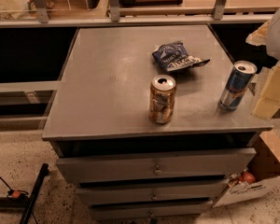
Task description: Pick redbull can
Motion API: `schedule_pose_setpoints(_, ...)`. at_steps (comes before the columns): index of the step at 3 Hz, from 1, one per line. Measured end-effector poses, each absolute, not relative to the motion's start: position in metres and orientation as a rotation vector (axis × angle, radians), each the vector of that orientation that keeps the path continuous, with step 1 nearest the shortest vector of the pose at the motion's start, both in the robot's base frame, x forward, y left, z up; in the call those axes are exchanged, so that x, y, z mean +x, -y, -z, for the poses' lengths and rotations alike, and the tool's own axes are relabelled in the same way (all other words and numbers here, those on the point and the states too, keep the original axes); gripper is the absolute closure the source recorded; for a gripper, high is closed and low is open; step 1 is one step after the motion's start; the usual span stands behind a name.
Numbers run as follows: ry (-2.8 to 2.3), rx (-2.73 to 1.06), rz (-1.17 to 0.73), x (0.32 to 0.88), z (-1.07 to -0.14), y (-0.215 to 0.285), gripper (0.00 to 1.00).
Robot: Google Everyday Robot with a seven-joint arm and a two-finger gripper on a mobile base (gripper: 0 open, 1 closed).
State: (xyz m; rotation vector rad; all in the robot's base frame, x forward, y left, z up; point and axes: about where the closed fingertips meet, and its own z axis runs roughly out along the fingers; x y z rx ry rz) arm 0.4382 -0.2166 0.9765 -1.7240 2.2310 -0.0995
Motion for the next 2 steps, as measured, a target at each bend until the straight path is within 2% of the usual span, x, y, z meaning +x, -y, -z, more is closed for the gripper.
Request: schedule_pose_setpoints(2,-2.231,-1.722,0.11,0.454,-0.97,0.222,0.0)
